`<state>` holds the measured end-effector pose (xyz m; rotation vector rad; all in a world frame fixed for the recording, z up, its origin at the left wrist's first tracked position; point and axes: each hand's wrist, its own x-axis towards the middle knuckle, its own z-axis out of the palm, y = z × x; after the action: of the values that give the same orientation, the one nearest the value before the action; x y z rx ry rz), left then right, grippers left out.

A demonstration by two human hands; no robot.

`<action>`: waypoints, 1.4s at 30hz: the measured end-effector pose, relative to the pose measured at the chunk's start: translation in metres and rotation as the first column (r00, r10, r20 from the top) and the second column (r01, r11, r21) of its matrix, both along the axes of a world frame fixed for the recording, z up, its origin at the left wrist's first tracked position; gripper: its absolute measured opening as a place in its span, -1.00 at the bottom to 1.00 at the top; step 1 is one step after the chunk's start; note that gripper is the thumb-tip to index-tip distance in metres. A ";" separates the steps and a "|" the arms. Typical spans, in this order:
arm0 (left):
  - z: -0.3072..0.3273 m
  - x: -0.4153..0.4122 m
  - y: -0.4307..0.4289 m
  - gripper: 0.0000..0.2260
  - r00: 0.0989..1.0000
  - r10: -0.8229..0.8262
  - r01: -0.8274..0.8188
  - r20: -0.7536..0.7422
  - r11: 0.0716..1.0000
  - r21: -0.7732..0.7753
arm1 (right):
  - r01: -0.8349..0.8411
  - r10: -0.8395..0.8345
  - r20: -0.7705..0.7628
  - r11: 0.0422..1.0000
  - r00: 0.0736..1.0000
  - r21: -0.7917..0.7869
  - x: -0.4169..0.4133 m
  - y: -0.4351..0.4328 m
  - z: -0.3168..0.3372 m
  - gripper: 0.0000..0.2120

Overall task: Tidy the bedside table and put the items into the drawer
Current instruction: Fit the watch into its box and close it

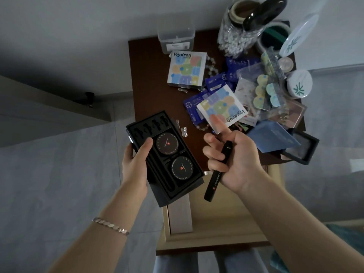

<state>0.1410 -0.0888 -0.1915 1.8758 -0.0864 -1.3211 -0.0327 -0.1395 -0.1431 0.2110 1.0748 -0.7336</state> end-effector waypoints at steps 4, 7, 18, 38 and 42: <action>0.002 -0.005 -0.003 -0.88 1.000 -0.010 0.010 -0.024 1.000 -0.012 | 0.007 -0.009 -0.054 0.999 0.999 -0.040 0.001 0.005 0.001 -0.44; 0.004 -0.007 -0.006 -0.85 0.999 -0.014 0.013 -0.033 1.000 -0.021 | 0.001 -0.001 -0.036 1.000 0.999 0.003 -0.001 0.005 0.000 -0.54; 0.009 -0.011 -0.010 -0.75 0.999 -0.042 0.042 -0.003 0.999 0.002 | -0.072 0.063 -0.088 0.993 0.994 -0.095 0.003 0.009 0.014 -0.70; 0.028 -0.029 -0.009 -0.48 0.986 -0.164 0.163 -0.003 0.982 -0.094 | -0.968 -0.208 -0.972 0.199 0.111 -0.154 0.026 0.041 -0.019 -0.51; 0.029 -0.026 -0.009 -0.32 0.982 -0.173 0.164 -0.074 0.980 -0.114 | -0.939 0.094 -0.995 0.338 -0.039 0.068 0.026 0.037 -0.007 -0.02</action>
<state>0.1150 -0.0982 -0.1627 1.7508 -0.2734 -1.4783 -0.0065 -0.1029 -0.1503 -1.6707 1.6990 -0.2379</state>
